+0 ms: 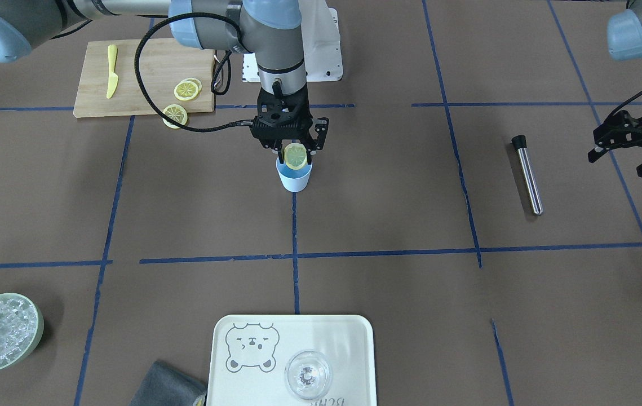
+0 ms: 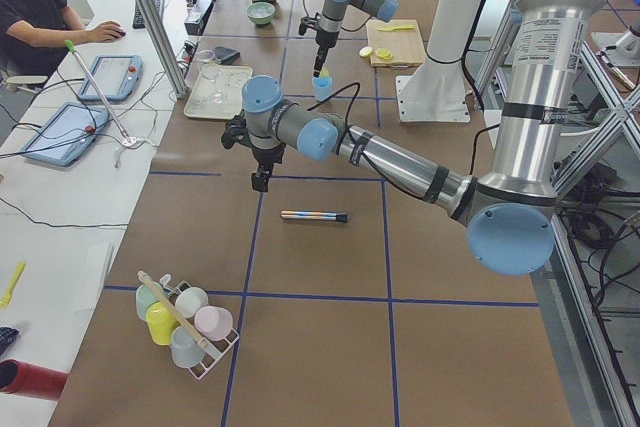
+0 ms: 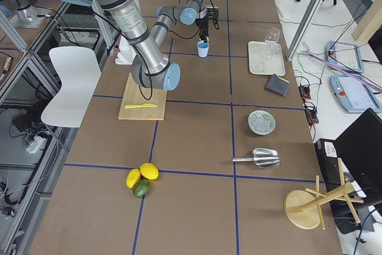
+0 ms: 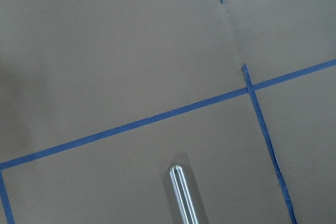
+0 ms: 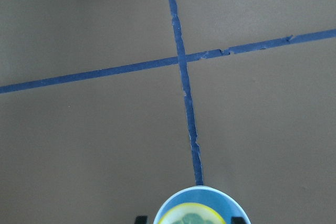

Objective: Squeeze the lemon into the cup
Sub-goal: 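Lower the lemon slice into the blue cup and open the right gripper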

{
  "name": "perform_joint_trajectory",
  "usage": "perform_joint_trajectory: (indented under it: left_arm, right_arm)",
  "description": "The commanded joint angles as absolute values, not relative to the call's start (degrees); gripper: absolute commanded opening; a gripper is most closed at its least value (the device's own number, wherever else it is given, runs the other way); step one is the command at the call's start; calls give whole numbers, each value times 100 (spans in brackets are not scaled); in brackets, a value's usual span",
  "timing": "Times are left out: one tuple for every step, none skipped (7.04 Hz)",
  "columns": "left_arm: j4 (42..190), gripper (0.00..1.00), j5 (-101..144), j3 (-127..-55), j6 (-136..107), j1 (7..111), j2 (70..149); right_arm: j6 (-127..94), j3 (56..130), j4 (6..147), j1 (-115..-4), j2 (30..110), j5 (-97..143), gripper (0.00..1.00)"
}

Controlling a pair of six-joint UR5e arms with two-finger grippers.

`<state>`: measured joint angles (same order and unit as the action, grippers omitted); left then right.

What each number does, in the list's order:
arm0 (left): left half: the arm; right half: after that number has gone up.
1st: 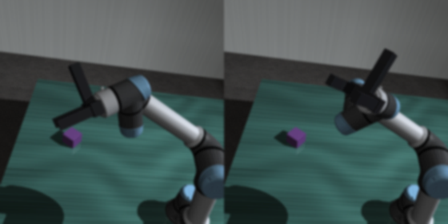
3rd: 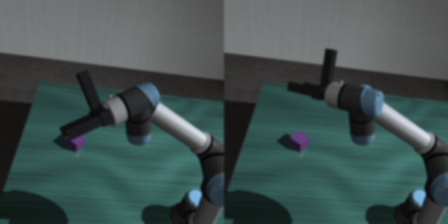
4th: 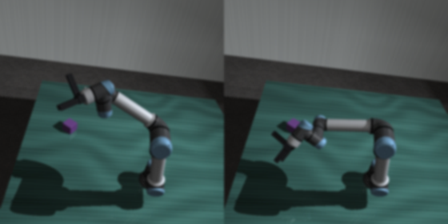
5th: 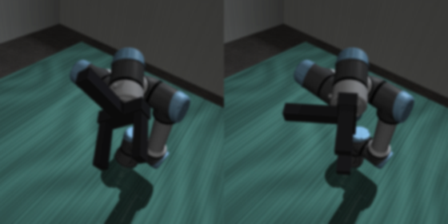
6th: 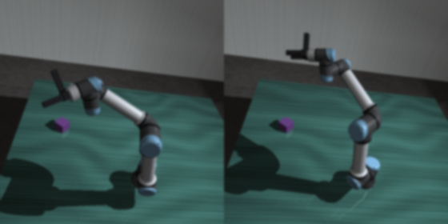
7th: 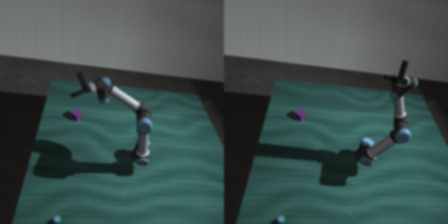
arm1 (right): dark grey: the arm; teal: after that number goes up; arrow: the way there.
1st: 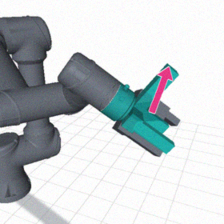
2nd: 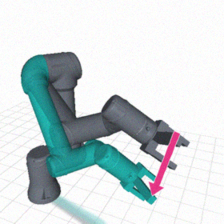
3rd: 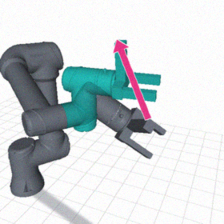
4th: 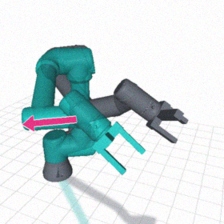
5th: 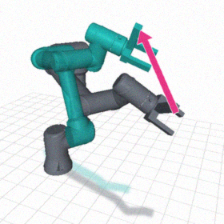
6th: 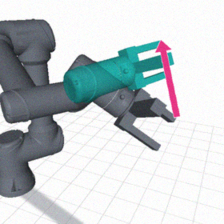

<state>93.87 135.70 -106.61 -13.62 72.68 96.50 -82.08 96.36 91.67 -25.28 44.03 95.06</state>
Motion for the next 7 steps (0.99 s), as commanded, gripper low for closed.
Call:
perform_joint_trajectory:
  left_arm:
    - [9387, 100, 13570, -10661, -1362, 7269, 9650]
    - [9387, 100, 13570, -10661, -1362, 7269, 9650]
    - [9387, 100, 13570, -10626, -1362, 7260, 9650]
    - [9404, 100, 13536, -10513, -1484, 7242, 9650]
    - [9404, 100, 13509, -10381, -1633, 7146, 9642]
    - [9387, 100, 13491, -10345, -1983, 6824, 9624]
    - [9387, 100, 13483, -10206, -2456, 6333, 9589]
  right_arm:
    - [-8200, 9633, 9167, -2531, 4403, 9510, 100]
    - [-8191, 9642, 9167, -2531, 4403, 9510, 100]
    - [-8183, 9659, 9176, -2549, 4403, 9536, 100]
    - [-8174, 9720, 9263, -2671, 4438, 9623, 100]
    - [-7765, 9964, 9742, -2837, 4552, 9772, 100]
    - [-7108, 10315, 10286, -3056, 4718, 9913, 100]
    - [-6632, 10605, 10379, -3407, 5033, 10219, 100]
